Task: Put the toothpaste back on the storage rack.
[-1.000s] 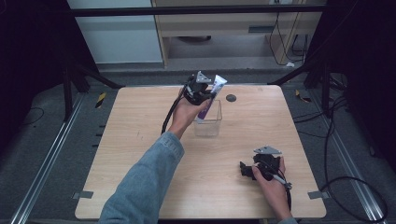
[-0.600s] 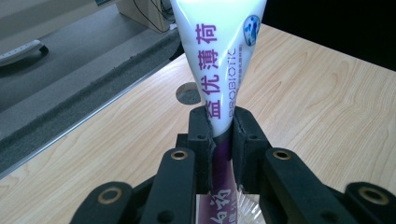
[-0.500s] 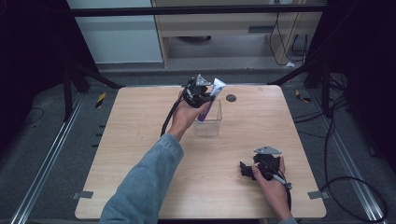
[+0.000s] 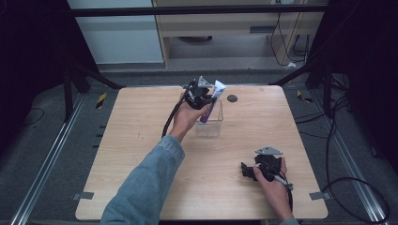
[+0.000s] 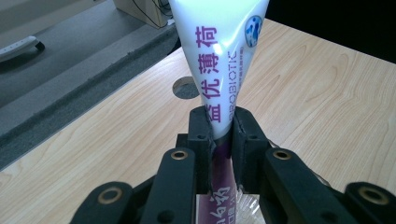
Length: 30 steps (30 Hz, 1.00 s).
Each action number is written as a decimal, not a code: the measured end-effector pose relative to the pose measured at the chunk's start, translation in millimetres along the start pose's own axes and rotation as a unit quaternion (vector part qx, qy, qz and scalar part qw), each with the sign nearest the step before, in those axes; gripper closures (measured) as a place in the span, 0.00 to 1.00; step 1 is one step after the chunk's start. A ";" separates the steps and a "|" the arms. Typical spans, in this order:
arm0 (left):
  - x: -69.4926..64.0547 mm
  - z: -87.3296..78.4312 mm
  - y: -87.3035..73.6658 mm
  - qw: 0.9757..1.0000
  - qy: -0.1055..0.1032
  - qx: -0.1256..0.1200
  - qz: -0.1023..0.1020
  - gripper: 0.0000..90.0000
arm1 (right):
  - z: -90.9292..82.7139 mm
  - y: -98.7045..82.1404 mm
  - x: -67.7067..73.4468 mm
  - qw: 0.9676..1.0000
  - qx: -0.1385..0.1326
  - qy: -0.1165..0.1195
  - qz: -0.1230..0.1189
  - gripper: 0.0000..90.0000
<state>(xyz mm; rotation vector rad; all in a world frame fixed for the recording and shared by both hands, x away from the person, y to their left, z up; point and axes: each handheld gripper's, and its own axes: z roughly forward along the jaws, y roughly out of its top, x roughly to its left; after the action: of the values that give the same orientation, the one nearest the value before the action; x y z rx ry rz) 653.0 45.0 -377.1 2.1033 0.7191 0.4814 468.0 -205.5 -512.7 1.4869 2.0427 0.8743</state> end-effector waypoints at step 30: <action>-6.1 12.6 -2.6 1.000 -0.006 0.016 0.004 0.88 | 0.1 -0.1 -0.1 1.000 0.000 0.000 -0.001 0.00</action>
<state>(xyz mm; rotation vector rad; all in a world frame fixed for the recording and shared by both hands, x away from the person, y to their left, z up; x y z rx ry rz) 654.6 34.9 -387.0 2.1389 0.7157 0.4636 468.0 -205.6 -512.9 1.4844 2.0441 0.8724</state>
